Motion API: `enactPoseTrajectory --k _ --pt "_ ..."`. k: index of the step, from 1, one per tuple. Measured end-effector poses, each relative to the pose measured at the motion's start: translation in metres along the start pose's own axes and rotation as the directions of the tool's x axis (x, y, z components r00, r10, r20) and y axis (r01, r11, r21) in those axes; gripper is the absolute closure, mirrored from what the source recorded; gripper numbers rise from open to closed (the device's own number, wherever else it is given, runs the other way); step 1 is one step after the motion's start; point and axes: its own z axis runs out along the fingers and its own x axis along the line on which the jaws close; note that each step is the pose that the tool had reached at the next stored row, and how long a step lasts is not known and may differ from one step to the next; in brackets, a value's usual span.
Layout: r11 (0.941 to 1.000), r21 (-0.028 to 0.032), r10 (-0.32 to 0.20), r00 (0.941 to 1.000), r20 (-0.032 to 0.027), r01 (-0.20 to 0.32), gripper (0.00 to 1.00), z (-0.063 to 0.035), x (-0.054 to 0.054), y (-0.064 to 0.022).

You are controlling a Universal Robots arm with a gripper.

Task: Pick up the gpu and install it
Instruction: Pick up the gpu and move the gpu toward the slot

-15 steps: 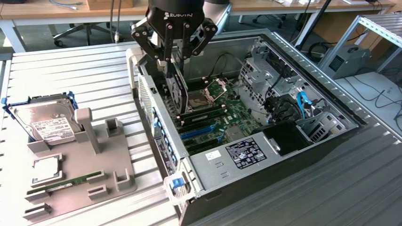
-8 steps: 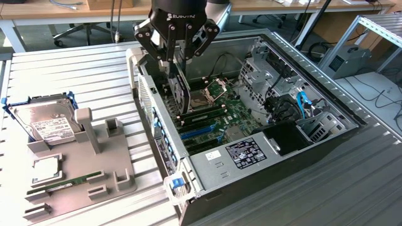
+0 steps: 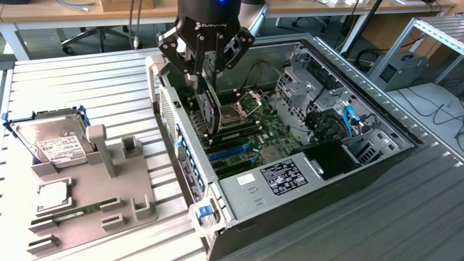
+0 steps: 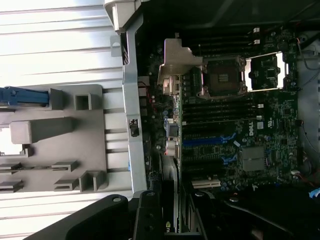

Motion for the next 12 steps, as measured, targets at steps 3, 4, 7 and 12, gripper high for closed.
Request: enactPoseTrajectory --k 3,4,7,12 --pt "1.0 0.0 0.0 1.0 0.0 0.0 0.74 0.0037 -0.001 0.0001" --pt "1.0 0.0 0.0 1.0 0.0 0.0 0.74 0.0051 -0.001 0.0001" --pt "1.0 -0.0001 0.0 1.0 0.0001 0.0 0.74 0.009 -0.002 0.0001" --pt "1.0 0.0 0.0 1.0 0.0 0.0 0.74 0.0139 -0.003 0.0002"
